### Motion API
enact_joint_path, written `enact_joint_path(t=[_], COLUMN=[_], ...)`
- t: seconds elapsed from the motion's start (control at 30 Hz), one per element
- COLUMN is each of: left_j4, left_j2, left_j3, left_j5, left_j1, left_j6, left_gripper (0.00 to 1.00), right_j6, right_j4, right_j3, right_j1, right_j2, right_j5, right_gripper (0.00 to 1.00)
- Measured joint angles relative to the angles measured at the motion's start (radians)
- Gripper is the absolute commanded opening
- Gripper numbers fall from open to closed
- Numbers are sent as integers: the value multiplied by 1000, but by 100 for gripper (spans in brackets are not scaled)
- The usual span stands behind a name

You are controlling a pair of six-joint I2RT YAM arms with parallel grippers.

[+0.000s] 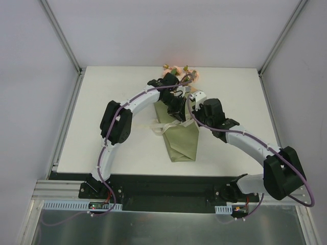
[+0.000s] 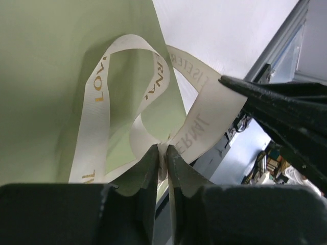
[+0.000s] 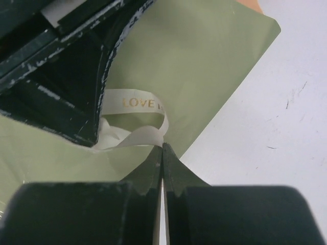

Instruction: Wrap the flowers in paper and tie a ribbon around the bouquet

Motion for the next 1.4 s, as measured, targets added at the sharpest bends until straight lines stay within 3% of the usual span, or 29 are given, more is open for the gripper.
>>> enact_joint_path(t=[0.03, 0.17, 0.37, 0.53, 0.67, 0.73, 0.83, 0.93, 0.97, 1.13, 1.27, 1.4], left_j4=[-8, -31, -50, -42, 4, 58, 141, 207, 230, 286, 321, 410], left_j2=[0, 0, -14, -126, -335, -466, -650, -819, -869, -1070, -1104, -1065], left_j3=[0, 2, 2, -44, -220, -378, -629, -882, -957, -1207, -1233, -1233], left_j5=[14, 37, -14, -116, -192, -215, -256, -311, -328, -426, -465, -427], left_j1=[2, 6, 31, 97, 176, 222, 281, 321, 334, 430, 481, 483], left_j6=[5, 24, 26, 27, 31, 27, 0, -55, -81, -238, -320, -411], left_gripper=[28, 39, 47, 50, 52, 57, 56, 57, 62, 68, 70, 67], right_j6=[3, 13, 21, 21, 21, 22, 25, 33, 39, 106, 229, 359], right_j4=[6, 21, 26, 19, 7, -7, -24, -46, -68, -272, -421, -541], right_j3=[2, 28, 87, 148, 202, 233, 295, 351, 375, 626, 685, 639], right_j1=[-3, -17, -52, -72, -83, -91, -100, -105, -107, -116, -144, -196], right_j2=[0, 36, 130, 198, 246, 274, 330, 385, 407, 560, 547, 465], right_j5=[-4, -15, -43, -59, -58, -47, -22, 13, 23, 60, 21, -51], right_gripper=[3, 4, 5, 5, 8, 9, 13, 27, 31, 68, 72, 77])
